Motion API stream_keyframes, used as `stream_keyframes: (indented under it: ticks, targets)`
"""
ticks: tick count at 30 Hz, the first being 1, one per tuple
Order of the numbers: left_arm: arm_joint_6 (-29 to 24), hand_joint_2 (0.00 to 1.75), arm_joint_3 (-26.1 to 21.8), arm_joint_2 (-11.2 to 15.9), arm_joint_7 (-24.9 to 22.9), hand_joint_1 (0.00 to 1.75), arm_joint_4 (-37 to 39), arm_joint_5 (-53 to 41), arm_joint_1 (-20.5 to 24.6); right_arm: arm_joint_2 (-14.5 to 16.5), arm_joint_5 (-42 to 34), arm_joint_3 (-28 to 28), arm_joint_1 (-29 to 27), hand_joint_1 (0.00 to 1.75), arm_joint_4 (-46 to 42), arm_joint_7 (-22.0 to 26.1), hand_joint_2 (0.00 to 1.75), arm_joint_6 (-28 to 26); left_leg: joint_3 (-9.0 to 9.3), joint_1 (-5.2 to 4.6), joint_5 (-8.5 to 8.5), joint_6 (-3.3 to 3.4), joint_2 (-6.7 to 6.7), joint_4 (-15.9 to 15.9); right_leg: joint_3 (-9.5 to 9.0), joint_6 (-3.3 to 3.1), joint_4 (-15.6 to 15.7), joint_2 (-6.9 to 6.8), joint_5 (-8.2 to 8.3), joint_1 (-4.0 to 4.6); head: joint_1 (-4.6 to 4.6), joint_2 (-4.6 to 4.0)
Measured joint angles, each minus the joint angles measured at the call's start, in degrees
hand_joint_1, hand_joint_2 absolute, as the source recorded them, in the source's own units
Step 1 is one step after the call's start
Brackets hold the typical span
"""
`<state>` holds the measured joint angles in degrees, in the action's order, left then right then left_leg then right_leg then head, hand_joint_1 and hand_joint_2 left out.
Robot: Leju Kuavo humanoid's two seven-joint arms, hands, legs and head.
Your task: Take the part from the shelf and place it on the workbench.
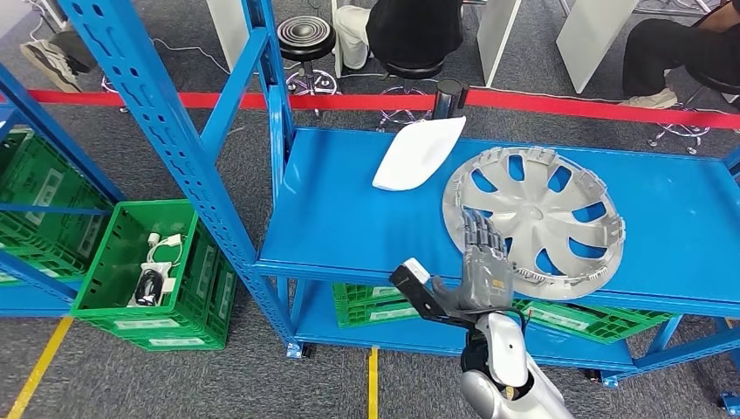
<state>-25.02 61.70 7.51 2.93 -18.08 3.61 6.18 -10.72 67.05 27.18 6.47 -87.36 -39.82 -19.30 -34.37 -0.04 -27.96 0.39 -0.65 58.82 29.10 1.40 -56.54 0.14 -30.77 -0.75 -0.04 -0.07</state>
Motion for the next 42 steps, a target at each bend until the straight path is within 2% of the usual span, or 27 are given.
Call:
stream_keyframes:
  ticks: [11,20,27,33,42]
  targets:
    - [0.0,0.0,0.0,-0.2,0.0,0.0,0.4,0.0,0.0,-0.3,0.2,-1.4,-0.8,0.0,-0.7,0.0,1.75,0.1,0.01,0.0,0.0,0.0,0.06,0.0,0.0,-0.01,0.0,0.0,0.0,0.0,-0.01,0.0]
    - [0.0,0.0,0.0,-0.3,0.1,0.0,0.7,0.6,0.0,-0.8,1.3,-5.2,-4.8,0.0,-2.5,0.0,1.75,0.7,0.02,-0.01,-0.02,0.01,-0.05,0.0,0.01,0.02,0.0,-0.03,-0.04,-0.01,0.0,0.0]
    - [0.0,0.0,0.0,-0.3,0.3,0.0,0.9,1.2,0.0,-1.8,0.6,-10.6,-10.4,0.0,-5.8,0.0,1.75,1.0,0.05,-0.01,-0.05,0.0,-0.4,0.0,-0.01,0.07,0.0,-0.18,-0.09,-0.02,-0.01,0.0]
    - [0.0,0.0,0.0,-0.3,0.0,0.0,1.2,1.6,-0.1,-3.1,-0.8,-17.5,-15.6,0.0,-7.1,-0.1,1.75,-1.1,0.06,-0.02,-0.09,0.0,-0.54,0.0,-0.08,0.08,0.1,-0.29,-0.13,-0.03,0.03,0.0]
    - [0.0,0.0,0.0,-0.7,0.2,0.0,1.2,1.9,-0.1,-4.2,-1.4,-24.4,-19.3,0.0,-7.8,-0.1,1.75,-1.7,0.08,-0.02,-0.09,0.0,-0.37,0.0,-0.1,0.08,0.1,-0.26,-0.14,-0.02,0.03,0.0]
